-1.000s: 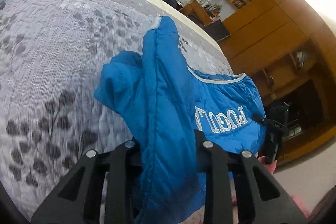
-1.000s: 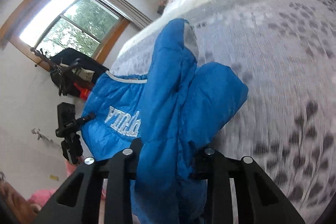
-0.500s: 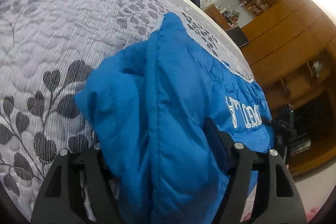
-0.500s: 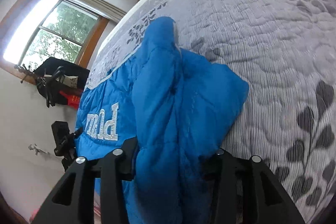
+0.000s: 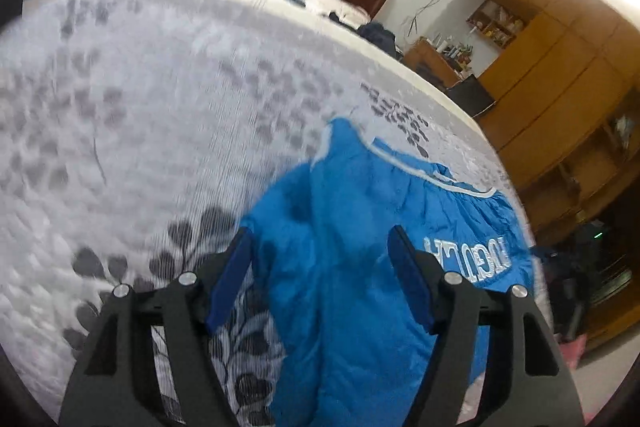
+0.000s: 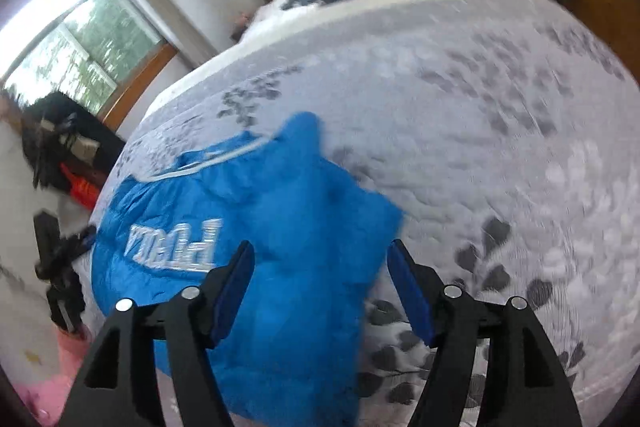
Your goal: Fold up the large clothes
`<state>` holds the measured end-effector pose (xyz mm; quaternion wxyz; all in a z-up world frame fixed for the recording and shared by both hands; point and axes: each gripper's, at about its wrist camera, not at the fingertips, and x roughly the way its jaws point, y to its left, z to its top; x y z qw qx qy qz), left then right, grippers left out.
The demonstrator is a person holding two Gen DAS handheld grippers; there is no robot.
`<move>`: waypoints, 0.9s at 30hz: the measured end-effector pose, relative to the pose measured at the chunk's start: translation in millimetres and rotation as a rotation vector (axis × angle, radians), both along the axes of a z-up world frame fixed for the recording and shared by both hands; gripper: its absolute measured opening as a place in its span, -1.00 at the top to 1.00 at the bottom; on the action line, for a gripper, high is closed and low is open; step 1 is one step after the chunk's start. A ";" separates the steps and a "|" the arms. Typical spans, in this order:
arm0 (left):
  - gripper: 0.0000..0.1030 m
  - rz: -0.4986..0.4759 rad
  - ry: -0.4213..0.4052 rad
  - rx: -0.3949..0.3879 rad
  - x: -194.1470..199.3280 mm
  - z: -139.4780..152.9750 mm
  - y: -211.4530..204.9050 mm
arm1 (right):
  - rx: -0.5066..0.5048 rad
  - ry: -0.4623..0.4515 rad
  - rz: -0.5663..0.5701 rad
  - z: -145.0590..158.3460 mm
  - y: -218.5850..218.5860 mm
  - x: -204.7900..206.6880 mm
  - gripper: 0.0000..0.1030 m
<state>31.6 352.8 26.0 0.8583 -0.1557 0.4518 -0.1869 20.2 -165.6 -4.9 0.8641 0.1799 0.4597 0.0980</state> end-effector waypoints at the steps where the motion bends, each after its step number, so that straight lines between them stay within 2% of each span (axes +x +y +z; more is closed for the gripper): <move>1: -0.35 -0.009 -0.020 0.018 -1.9 4.3 -7.0 | -0.006 -0.007 0.031 4.4 8.9 1.1 -0.36; 5: -0.36 -0.064 -0.109 0.078 -10.8 20.4 -35.1 | -0.057 -0.025 0.146 11.7 54.5 12.6 -0.36; 6: -0.36 -0.056 -0.158 0.101 -15.8 28.1 -42.7 | -0.084 -0.027 0.166 10.2 65.3 16.8 -0.36; 9: -0.37 -0.111 -0.237 0.095 -25.9 41.0 -55.2 | -0.152 0.000 0.188 -1.9 85.0 29.7 -0.36; 11: -0.39 -0.135 -0.217 0.095 -25.5 36.8 -64.7 | -0.166 0.025 0.182 -12.9 86.0 37.8 -0.36; 13: -0.39 -0.168 -0.147 0.120 -18.1 18.7 -75.3 | -0.160 0.053 0.168 -25.0 82.8 44.8 -0.36; 16: -0.39 -0.158 -0.077 0.152 -8.9 -10.0 -77.3 | -0.139 0.060 0.174 -35.6 82.7 50.1 -0.43; 22: -0.39 -0.158 -0.070 0.155 -0.6 -27.4 -74.6 | -0.154 0.047 0.183 -44.7 85.4 54.5 -0.48; 27: -0.39 -0.146 -0.076 0.192 -1.8 -21.7 -81.6 | -0.118 0.034 0.167 -34.6 78.5 47.3 -0.48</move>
